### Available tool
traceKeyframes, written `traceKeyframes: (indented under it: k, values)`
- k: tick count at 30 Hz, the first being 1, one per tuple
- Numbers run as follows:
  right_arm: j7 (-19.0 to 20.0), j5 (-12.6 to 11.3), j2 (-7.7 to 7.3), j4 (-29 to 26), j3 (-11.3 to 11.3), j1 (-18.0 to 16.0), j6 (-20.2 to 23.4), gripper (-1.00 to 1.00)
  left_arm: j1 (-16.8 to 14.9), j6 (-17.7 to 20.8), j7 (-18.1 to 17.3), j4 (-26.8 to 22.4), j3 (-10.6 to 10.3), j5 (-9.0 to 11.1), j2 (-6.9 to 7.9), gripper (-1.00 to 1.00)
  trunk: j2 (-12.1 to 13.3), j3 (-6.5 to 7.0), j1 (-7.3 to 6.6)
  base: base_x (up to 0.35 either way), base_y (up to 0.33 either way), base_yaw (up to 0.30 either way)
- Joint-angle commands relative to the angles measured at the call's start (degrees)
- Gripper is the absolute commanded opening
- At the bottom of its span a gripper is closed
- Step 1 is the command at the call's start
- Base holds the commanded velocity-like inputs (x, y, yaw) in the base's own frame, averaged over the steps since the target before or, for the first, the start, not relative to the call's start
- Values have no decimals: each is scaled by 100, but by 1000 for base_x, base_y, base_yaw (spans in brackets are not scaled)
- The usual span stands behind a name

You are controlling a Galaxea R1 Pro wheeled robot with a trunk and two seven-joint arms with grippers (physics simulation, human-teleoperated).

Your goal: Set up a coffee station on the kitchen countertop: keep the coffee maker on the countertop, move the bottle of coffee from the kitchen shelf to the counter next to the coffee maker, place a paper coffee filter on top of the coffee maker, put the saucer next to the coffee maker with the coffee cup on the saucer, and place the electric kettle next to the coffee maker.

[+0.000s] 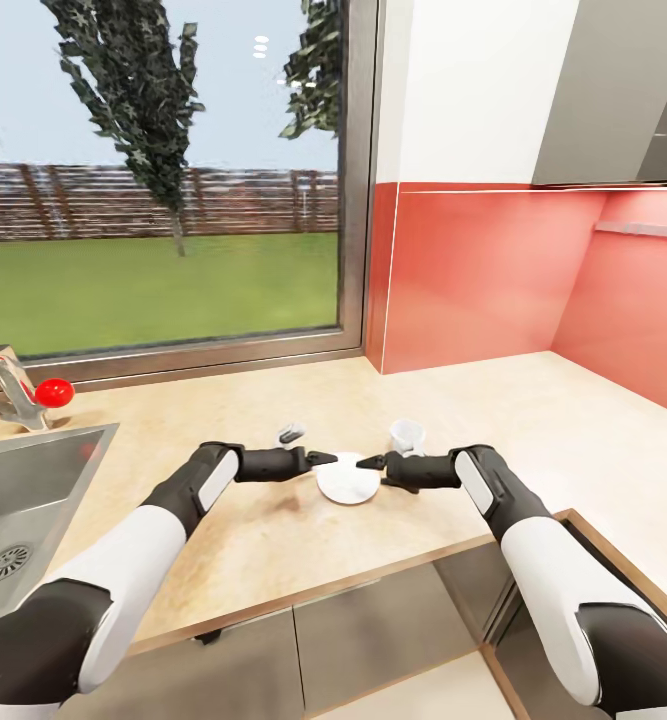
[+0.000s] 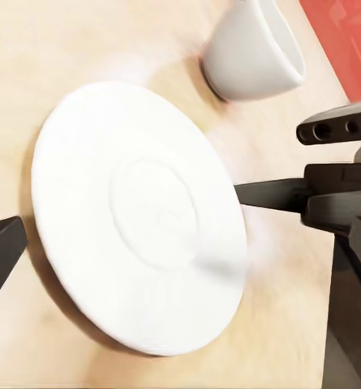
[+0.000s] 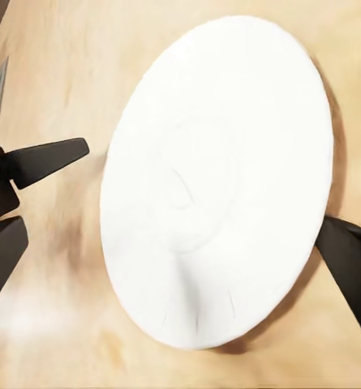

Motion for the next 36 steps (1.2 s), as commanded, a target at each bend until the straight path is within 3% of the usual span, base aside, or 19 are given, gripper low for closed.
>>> traceKeyframes:
  k: [1, 36]
  values:
    - [-2, 134, -1, 11, 14, 0, 28, 100, -6, 35, 5, 3, -12, 34, 7, 100, -4, -8, 1, 0, 0, 0]
    - [-2, 135, -1, 21, 13, 0, 28, 100, 2, -25, 13, 121, -35, 51, -39, 100, -4, -8, 1, 0, 0, 0]
